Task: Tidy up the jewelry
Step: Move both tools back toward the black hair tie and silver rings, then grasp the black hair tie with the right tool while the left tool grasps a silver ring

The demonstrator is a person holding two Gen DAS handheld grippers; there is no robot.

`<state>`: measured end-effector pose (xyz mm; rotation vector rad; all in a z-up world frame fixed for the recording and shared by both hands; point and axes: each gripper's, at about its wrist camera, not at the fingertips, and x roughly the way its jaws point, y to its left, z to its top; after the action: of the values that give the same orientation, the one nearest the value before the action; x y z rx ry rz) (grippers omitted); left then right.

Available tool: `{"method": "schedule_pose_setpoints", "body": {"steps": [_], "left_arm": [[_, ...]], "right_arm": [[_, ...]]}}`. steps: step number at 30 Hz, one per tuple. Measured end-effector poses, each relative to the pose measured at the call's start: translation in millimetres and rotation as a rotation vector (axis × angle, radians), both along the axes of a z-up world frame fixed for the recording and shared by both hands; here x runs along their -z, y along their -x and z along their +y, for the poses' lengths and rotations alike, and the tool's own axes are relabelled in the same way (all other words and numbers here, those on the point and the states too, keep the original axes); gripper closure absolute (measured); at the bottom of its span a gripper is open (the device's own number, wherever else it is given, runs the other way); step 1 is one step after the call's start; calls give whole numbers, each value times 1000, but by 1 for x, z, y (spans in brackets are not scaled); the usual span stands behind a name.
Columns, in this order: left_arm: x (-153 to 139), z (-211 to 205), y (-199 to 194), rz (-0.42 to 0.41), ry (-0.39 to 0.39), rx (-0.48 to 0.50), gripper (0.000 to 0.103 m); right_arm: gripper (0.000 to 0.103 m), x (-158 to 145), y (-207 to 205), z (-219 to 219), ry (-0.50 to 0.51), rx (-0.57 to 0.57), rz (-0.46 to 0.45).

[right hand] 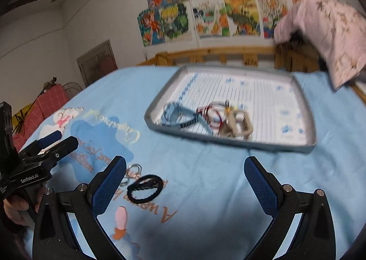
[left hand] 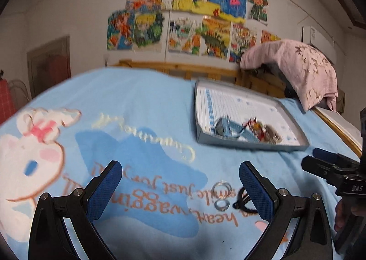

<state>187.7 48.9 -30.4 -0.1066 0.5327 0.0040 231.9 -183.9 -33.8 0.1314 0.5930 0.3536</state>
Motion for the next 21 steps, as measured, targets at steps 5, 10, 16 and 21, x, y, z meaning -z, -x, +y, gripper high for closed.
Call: {"method": "schedule_pose_setpoints", "body": {"steps": [5, 10, 16, 21], "left_arm": [[18, 4, -8, 46, 70, 69, 9], [39, -3, -14, 98, 86, 145, 24], [53, -10, -16, 135, 118, 229, 47], [57, -20, -13, 148, 121, 322, 61]], "right_arm": [[39, 27, -13, 9, 8, -58, 65], [54, 37, -19, 14, 9, -120, 95], [63, 43, -18, 26, 29, -202, 100], [71, 47, -14, 35, 51, -256, 95]]}}
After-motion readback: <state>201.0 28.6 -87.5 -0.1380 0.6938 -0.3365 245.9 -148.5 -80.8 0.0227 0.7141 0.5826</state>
